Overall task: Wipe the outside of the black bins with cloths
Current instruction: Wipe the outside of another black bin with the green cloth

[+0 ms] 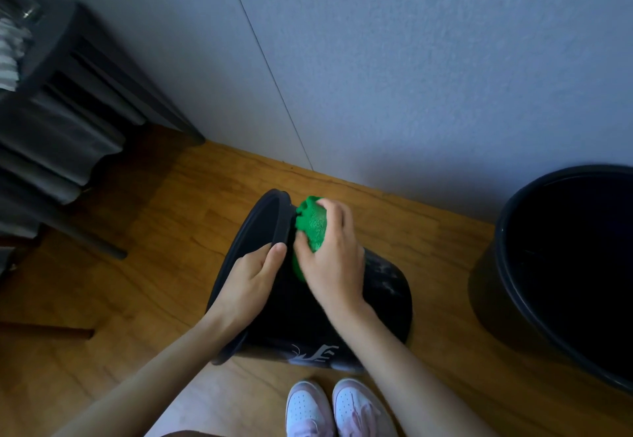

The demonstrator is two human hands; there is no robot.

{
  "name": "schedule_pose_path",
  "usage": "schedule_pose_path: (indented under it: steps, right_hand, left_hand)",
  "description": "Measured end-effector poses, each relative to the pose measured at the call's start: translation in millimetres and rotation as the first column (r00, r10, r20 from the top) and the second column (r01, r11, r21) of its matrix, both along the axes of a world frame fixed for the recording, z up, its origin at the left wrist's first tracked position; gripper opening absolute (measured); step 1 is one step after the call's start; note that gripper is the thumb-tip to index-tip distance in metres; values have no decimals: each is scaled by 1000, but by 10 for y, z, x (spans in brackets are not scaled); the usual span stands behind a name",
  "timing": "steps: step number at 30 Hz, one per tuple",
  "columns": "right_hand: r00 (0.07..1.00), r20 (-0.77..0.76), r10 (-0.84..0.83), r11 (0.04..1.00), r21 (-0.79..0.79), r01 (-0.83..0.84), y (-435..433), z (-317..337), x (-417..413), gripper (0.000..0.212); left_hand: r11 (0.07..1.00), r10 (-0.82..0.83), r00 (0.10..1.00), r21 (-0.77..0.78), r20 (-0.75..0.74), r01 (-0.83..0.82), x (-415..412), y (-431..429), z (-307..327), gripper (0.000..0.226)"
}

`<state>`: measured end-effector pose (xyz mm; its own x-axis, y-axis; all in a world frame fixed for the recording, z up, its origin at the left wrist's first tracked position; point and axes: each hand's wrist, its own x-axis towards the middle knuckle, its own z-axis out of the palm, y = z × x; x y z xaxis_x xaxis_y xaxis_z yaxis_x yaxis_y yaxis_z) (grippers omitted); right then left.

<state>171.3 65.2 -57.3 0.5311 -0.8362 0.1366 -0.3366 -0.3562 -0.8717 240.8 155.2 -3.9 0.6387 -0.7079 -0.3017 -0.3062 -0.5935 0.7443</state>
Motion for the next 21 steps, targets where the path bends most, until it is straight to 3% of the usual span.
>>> schedule_pose_path:
  steps: [5, 7, 10, 14, 18, 21]
  right_hand:
    - [963, -267, -44, 983, 163, 90, -422, -442, -206, 46]
    - [953, -296, -69, 975, 184, 128, -425, -565, -379, 45]
    - [973, -225, -55, 971, 215, 105, -269, -545, -498, 55]
    - [993, -2, 118, 980, 164, -116, 131, -170, -393, 79]
    - [972, 38, 232, 973, -7, -231, 241, 4, -265, 67]
    - [968, -25, 252, 968, 5, -252, 26, -100, -269, 60]
  left_hand:
    - [999, 47, 999, 4, -3, -47, 29, 29, -6, 55]
    - [999, 49, 999, 10, -10, -49, 37, 16, -14, 56]
    - [999, 37, 999, 17, -17, -37, 27, -7, 0, 56]
    - [997, 67, 997, 23, 31, -68, 60, 0, -10, 58]
    - [996, 81, 996, 34, 30, -82, 55, 16, -9, 53]
    - [997, 77, 997, 24, 25, -78, 78, 46, -12, 55]
